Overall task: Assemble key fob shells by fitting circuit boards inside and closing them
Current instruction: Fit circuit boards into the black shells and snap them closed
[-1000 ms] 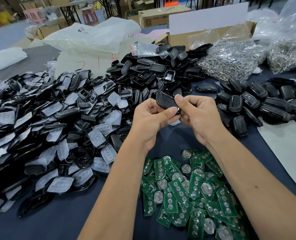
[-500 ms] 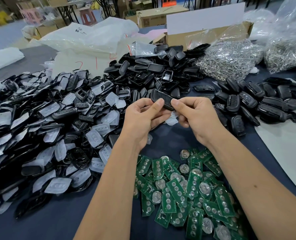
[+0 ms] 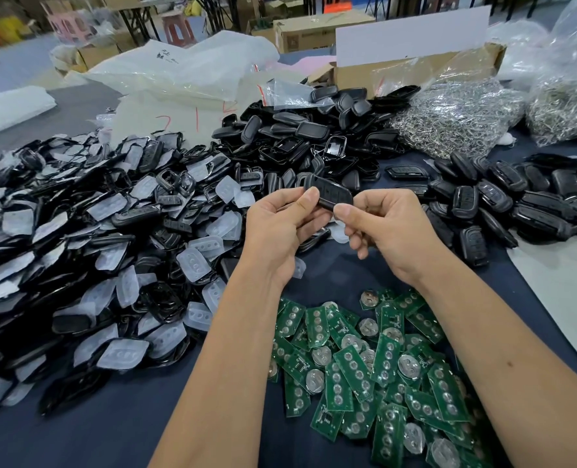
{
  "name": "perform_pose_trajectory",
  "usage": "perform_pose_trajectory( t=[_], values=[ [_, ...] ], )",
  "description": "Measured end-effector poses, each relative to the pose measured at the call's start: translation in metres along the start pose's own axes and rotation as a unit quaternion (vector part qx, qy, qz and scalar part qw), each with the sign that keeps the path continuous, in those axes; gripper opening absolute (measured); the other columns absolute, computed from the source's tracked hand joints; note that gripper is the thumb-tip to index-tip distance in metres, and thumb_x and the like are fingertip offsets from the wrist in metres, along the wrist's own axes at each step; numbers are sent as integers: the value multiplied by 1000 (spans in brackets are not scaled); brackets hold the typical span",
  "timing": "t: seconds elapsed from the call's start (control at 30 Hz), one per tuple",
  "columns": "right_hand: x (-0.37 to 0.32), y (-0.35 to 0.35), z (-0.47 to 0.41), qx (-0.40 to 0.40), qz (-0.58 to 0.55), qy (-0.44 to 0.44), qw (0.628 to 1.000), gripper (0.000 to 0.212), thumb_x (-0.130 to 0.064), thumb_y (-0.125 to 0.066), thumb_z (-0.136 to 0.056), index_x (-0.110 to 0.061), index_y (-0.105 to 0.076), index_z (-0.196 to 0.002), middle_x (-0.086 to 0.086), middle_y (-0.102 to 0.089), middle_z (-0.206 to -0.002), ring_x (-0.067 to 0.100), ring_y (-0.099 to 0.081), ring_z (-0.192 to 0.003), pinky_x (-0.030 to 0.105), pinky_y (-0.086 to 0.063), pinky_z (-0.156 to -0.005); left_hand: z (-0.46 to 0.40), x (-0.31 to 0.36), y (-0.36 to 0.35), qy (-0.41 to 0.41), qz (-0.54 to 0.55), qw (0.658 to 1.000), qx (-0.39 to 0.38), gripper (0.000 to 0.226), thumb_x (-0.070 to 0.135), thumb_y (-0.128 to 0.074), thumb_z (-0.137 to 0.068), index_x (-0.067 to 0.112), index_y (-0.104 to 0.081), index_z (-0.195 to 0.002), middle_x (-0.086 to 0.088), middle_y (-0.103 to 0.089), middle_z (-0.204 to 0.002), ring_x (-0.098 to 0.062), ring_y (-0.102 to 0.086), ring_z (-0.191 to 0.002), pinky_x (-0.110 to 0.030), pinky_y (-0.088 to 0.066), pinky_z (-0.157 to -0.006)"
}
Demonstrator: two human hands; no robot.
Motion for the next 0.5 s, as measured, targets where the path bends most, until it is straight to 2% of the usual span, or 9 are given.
perform_pose_trajectory(
  t=[0.13,0.27,0.37,0.5],
  values=[
    [3,-1,-2,2,-31,-28,999,24,-16,-73,-96,1,-65,-80,5,-64,-64,13,-59,-50,22,-49,-43,-1,-1,-4,-34,-35,998,36,3,5,-72,-94,6,-70,-95,-9,-77,-79,-16,-74,-68,-23,-60,-66],
    [3,2,-5,35,-82,-48,995,11,-18,-67,-101,-8,-70,-102,7,-66,-72,16,-55,-53,23,-44,-40,-4,-5,-14,-70,-131,989,25,15,5,-73,-94,14,-65,-104,-10,-69,-72,-21,-74,-68,-30,-62,-66],
    [4,9,-7,93,-42,-27,994,12,-19,-64,-104,-14,-72,-96,8,-65,-70,15,-52,-47,23,-38,-38,-8,-3,-25,-61,-177,982,-4,15,5,-72,-95,13,-61,-101,-14,-68,-77,-20,-72,-69,-33,-62,-65],
    [6,19,-11,169,38,14,985,22,-22,-61,-102,-30,-77,-91,2,-65,-67,14,-55,-50,25,-42,-41,-18,0,-43,-45,-206,977,-12,23,-3,-73,-91,13,-57,-93,-16,-67,-85,-21,-73,-68,-31,-61,-63]
  ],
)
Point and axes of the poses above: each hand's wrist, its own z-axis away from the middle knuckle, its own y-axis out of the back of the hand, x = y × z, the point moved 2 cm from there along -z, towards the middle knuckle
